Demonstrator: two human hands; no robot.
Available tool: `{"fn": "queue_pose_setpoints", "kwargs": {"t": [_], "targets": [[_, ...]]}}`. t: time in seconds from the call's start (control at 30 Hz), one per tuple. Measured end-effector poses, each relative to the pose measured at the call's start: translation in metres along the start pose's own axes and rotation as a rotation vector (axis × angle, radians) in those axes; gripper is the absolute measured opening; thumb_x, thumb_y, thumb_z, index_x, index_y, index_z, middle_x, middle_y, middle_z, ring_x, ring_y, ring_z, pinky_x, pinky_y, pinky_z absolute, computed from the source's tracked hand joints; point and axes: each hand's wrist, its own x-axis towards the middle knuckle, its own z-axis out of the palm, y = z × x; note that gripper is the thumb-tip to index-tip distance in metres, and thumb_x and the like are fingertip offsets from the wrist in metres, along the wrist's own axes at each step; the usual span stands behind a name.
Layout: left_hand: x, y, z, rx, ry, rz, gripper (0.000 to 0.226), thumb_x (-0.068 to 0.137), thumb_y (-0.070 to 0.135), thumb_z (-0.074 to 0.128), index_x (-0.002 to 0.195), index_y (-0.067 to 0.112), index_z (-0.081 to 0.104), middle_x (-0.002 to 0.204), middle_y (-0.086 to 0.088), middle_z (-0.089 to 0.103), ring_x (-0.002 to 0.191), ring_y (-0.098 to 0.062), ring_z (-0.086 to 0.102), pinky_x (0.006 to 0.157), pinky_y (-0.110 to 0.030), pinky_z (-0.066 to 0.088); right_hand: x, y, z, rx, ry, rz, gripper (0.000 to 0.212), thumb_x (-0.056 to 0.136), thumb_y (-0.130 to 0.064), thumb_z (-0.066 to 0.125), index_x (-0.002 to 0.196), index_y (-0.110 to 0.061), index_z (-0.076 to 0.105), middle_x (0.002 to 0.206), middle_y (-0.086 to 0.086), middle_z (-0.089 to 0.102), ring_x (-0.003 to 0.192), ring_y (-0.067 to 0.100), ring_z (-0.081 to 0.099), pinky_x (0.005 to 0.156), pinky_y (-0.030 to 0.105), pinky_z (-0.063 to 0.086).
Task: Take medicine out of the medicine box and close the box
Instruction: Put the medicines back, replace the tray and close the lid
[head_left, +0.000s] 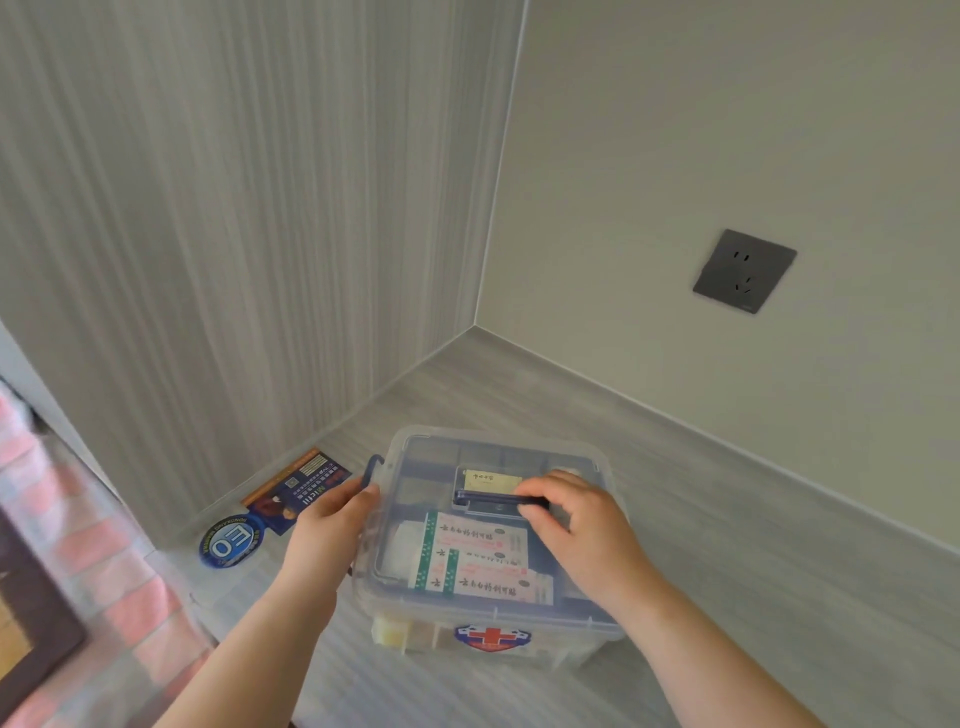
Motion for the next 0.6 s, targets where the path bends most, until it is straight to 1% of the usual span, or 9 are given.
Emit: {"fn": "queue_pose_setpoints", "kwargs": {"t": [0.13,0.17,0.27,0.33,0.37,0.43,0.5,0.53,0.6], "targets": [[0.001,-0.001,0.0,-0.01,-0.003,0.002,0.036,0.087,0.021,0.055,0.122,0.012,0.053,0.119,-0.014,0.06,0.109,-0.031,0.054,0.095,-0.045,0.044,0.0,0.001,0.0,0.001,-0.002,-0.004,0.018,0.085,-0.013,0.055,0.1,-0.014,0.066,0.091,-0.007,0.059,0.086,0.005,0.051,0.072,0.0,0.035],[0.001,-0.001,0.001,-0.01,-0.004,0.002,0.034,0.087,0.021,0.055,0.12,0.013,0.055,0.113,-0.012,0.062,0.105,-0.03,0.055,0.092,-0.044,0.045,0.0,0.002,0.0,0.006,-0.009,0.0,0.018,0.086,-0.014,0.055,0.101,-0.014,0.066,0.093,-0.005,0.061,0.086,0.004,0.051,0.072,0.0,0.035],[0.002,-0.002,0.002,0.006,0.002,0.02,0.02,0.088,0.018,0.053,0.107,0.018,0.06,0.083,0.0,0.063,0.084,-0.026,0.056,0.08,-0.041,0.046,0.005,0.008,-0.007,0.001,-0.032,0.051,0.021,0.086,-0.016,0.054,0.104,-0.016,0.065,0.102,-0.002,0.064,0.09,0.003,0.048,0.073,0.001,0.034],[0.003,-0.002,0.003,0.019,0.011,0.04,0.014,0.088,0.017,0.052,0.098,0.021,0.061,0.074,0.003,0.061,0.072,-0.021,0.054,0.071,-0.035,0.045,0.008,0.012,-0.01,-0.023,-0.059,0.049,0.021,0.087,-0.017,0.054,0.105,-0.016,0.064,0.104,-0.001,0.065,0.091,0.003,0.047,0.074,-0.002,0.032],[0.003,-0.002,0.004,0.019,0.015,0.049,0.012,0.088,0.017,0.052,0.095,0.022,0.06,0.073,0.003,0.06,0.069,-0.018,0.053,0.067,-0.033,0.044,0.008,0.012,-0.009,-0.037,-0.073,0.03,0.021,0.087,-0.016,0.053,0.105,-0.016,0.064,0.104,0.0,0.065,0.09,0.003,0.046,0.076,-0.002,0.033],[0.003,-0.002,0.006,0.014,0.026,0.053,0.01,0.088,0.017,0.052,0.092,0.024,0.058,0.074,0.005,0.059,0.071,-0.017,0.052,0.069,-0.033,0.042,0.005,0.011,-0.003,-0.057,-0.088,0.005,0.022,0.088,-0.016,0.051,0.107,-0.015,0.063,0.108,0.0,0.064,0.094,0.004,0.048,0.088,0.006,0.036],[0.002,-0.002,0.007,0.0,0.041,0.061,0.012,0.088,0.017,0.052,0.085,0.026,0.058,0.074,0.007,0.059,0.069,-0.014,0.053,0.067,-0.03,0.043,0.001,0.009,0.005,-0.113,-0.091,-0.017,0.025,0.09,-0.017,0.048,0.111,-0.014,0.061,0.12,0.001,0.062,0.109,0.009,0.05,0.105,0.02,0.028],[0.001,-0.002,0.007,-0.008,0.048,0.065,0.015,0.088,0.016,0.052,0.081,0.027,0.058,0.073,0.008,0.059,0.068,-0.011,0.053,0.062,-0.028,0.043,0.0,0.009,0.008,-0.147,-0.098,-0.032,0.027,0.091,-0.018,0.046,0.114,-0.014,0.059,0.125,0.001,0.06,0.116,0.011,0.049,0.11,0.022,0.02],[0.0,-0.001,0.009,-0.013,0.064,0.068,0.02,0.088,0.015,0.053,0.075,0.029,0.057,0.072,0.009,0.059,0.067,-0.008,0.053,0.056,-0.025,0.04,-0.001,0.011,0.009,-0.203,-0.134,-0.051,0.029,0.093,-0.019,0.042,0.119,-0.014,0.055,0.131,0.0,0.055,0.123,0.012,0.045,0.112,0.021,0.008]]}}
